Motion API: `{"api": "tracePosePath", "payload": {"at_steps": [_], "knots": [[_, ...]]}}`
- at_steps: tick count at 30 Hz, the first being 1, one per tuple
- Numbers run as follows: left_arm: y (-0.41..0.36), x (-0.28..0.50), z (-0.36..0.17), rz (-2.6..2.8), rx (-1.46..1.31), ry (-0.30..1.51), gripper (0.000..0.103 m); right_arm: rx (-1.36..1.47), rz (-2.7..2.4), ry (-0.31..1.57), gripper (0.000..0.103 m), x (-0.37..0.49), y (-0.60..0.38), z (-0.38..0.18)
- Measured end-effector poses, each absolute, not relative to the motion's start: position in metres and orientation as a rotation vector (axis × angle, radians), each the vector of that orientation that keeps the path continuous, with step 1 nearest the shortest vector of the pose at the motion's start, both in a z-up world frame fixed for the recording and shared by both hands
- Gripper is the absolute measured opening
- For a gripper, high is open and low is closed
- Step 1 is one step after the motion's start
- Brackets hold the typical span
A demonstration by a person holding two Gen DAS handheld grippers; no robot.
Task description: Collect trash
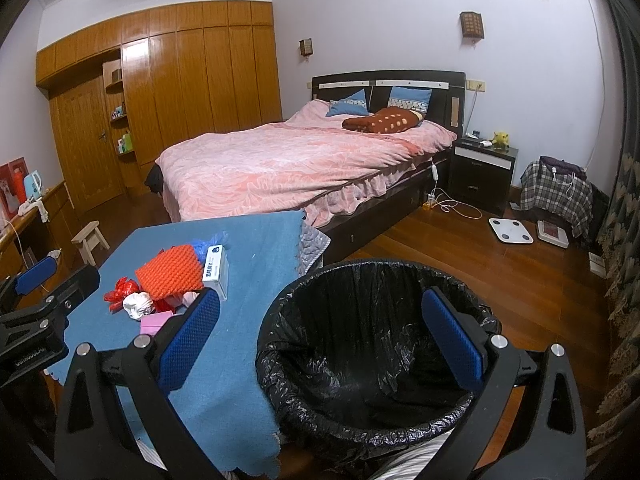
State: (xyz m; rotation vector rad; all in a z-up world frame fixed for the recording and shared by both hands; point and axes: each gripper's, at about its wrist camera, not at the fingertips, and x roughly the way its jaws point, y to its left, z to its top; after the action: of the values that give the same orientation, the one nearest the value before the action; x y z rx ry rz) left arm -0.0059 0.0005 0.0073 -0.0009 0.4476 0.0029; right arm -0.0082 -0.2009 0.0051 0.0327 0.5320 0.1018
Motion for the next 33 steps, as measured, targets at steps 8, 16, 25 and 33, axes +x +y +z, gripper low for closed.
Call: {"api": "tracePosePath", "payload": {"at_steps": [8, 16, 25, 33], "knots": [[0.005, -0.004, 0.006, 0.003, -0.004, 0.450, 0.097, 0.032, 0.103, 0.535, 0.098, -0.009, -0.201, 0.003], [0.018, -0.003, -0.010, 0.012, -0.010, 0.458, 0.097, 0.028, 0.118, 0.545, 0.098, -0.003, -0.186, -0.012], [0.050, 0.014, -0.025, 0.118, -0.012, 0.463, 0.097, -0.007, 0.171, 0.552, 0.098, 0.022, -0.164, -0.019], [0.113, 0.027, -0.047, 0.282, -0.041, 0.520, 0.097, -0.033, 0.256, 0.596, 0.098, 0.060, -0.120, -0.047]]}}
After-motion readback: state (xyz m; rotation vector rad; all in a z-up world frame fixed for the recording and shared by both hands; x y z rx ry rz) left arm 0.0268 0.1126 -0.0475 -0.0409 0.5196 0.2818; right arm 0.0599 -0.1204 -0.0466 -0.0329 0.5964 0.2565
